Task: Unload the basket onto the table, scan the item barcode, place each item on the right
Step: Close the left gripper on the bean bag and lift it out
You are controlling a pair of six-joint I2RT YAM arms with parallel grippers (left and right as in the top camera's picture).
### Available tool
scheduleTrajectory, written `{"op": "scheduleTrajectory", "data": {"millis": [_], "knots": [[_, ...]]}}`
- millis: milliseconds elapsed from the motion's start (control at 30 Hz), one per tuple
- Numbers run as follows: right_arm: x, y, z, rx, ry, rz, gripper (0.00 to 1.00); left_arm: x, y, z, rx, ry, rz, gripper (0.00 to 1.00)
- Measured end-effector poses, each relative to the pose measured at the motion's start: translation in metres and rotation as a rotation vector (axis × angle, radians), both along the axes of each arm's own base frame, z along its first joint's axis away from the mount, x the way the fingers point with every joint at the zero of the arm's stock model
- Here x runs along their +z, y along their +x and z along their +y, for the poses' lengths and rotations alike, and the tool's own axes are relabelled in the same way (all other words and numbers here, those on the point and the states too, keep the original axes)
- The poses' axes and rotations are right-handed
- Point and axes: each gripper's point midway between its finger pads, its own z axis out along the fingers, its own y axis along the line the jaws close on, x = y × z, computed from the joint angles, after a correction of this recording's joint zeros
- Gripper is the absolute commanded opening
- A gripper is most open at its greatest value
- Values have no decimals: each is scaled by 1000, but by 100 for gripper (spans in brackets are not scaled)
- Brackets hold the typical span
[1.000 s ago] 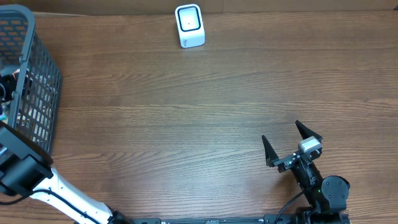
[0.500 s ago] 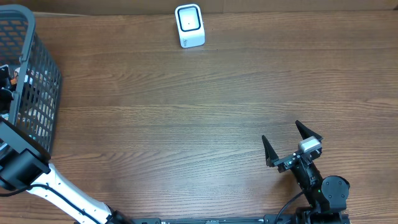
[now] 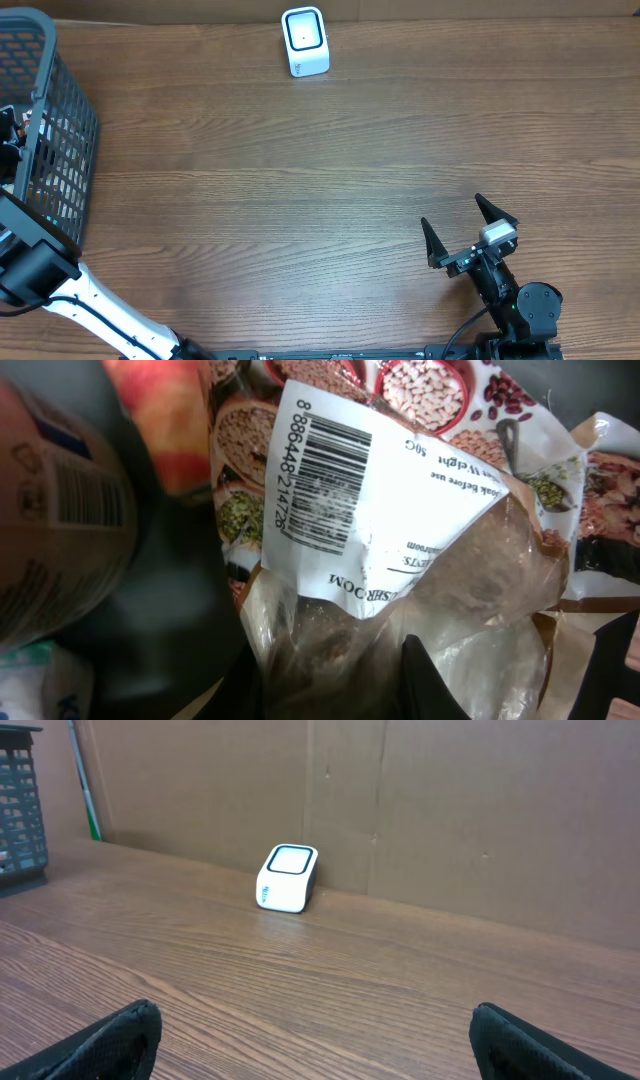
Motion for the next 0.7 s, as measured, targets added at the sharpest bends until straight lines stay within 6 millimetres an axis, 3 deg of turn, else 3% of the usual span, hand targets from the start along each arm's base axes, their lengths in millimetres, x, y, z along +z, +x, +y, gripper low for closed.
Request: {"op": "scheduleTrajectory", "data": {"millis": [233,400,533,700], "knots": [[0,0,0,0,1,1,100,5,-10,-4,30,-30,53,4],[0,0,0,0,1,1,100,24,-9,-1,63,-35,57,4],[0,0,0,0,1,1,100,56,-3,5,112,-18,12,4],[0,0,0,0,1,1,100,123,2,10,187,32,-97,4]]}}
